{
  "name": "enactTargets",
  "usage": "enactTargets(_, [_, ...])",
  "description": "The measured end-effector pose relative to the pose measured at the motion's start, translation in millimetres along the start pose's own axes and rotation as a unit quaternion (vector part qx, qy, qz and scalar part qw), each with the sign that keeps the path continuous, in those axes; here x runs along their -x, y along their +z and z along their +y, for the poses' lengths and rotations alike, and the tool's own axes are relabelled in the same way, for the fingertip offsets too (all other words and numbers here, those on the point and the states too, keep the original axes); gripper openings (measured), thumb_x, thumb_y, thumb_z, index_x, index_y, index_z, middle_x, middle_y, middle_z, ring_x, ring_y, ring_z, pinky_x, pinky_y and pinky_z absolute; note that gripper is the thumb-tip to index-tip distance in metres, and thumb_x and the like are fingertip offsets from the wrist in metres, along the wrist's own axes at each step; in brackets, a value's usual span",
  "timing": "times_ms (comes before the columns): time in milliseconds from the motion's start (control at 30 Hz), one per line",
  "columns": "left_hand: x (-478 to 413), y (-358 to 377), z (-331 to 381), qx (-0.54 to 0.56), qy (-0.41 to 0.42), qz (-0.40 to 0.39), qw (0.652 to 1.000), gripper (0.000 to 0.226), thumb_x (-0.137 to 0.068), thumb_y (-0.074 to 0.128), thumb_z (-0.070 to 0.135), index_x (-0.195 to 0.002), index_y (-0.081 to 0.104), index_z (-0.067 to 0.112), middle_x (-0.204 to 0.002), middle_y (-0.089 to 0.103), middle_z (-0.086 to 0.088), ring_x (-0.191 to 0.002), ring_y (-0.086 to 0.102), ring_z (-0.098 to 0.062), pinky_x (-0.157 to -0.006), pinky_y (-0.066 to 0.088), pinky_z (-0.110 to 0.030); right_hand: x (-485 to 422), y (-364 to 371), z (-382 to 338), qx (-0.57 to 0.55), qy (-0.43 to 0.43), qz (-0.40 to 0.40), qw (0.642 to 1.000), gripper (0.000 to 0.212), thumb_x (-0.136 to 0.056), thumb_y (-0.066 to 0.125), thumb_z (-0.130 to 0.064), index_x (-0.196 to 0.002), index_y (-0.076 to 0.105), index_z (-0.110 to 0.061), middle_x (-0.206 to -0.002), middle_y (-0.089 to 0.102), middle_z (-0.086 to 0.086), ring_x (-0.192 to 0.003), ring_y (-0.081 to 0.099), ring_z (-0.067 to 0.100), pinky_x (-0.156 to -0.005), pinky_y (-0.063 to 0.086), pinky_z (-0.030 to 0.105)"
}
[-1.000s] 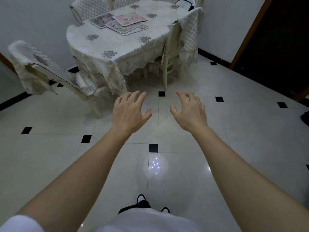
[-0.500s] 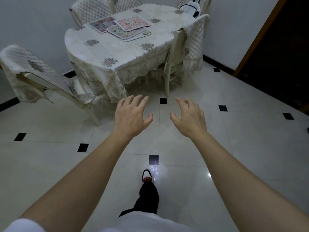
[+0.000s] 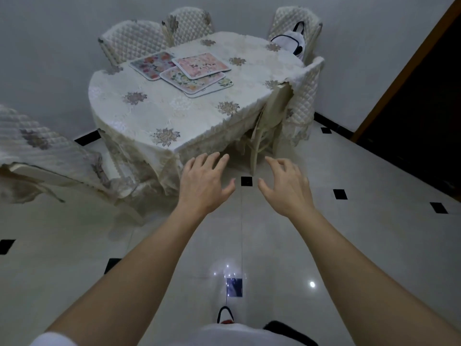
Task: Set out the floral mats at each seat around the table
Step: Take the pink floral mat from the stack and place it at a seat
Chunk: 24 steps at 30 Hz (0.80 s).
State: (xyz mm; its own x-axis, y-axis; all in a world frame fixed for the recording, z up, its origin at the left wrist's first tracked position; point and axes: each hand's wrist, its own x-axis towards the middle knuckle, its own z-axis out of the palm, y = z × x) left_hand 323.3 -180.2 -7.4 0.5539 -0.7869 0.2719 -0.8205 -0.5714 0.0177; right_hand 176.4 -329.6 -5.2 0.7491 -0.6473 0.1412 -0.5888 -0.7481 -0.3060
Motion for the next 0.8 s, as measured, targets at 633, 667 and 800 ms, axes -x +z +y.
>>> enactTargets(633, [-262, 72, -20, -0.013, 0.0, -0.005, 1.0, 0.063, -0.083, 0.044, 0.058, -0.137, 0.048, 0.026, -0.137, 0.057, 0.0, -0.124, 0.051, -0.025, -0.101, 0.042, -0.043, -263, 41, 63, -0.011, -0.02, -0.006, 1.0, 0.061, -0.088, 0.046, -0.051, -0.143, 0.039, -0.026, -0.138, 0.047, 0.003, -0.131, 0.039, 0.023, -0.105, 0.037, 0.045])
enactTargets(667, [-283, 73, -20, -0.013, -0.002, -0.001, 1.0, 0.063, -0.083, 0.044, 0.058, -0.136, 0.049, 0.026, -0.137, 0.057, -0.001, -0.124, 0.051, -0.026, -0.1, 0.043, -0.043, -283, 40, 69, -0.014, -0.024, -0.004, 1.0, 0.061, -0.087, 0.047, -0.051, -0.142, 0.04, -0.026, -0.137, 0.048, 0.004, -0.13, 0.039, 0.023, -0.105, 0.037, 0.045])
enactTargets(800, [-358, 84, -14, 0.0, -0.026, 0.002, 1.0, 0.062, -0.085, 0.044, 0.058, -0.138, 0.049, 0.026, -0.139, 0.056, -0.001, -0.125, 0.051, -0.025, -0.1, 0.042, -0.043, -361, 31, 93, -0.031, -0.034, 0.006, 0.999, 0.059, -0.087, 0.048, -0.049, -0.14, 0.041, -0.025, -0.138, 0.046, 0.006, -0.13, 0.038, 0.024, -0.106, 0.036, 0.047])
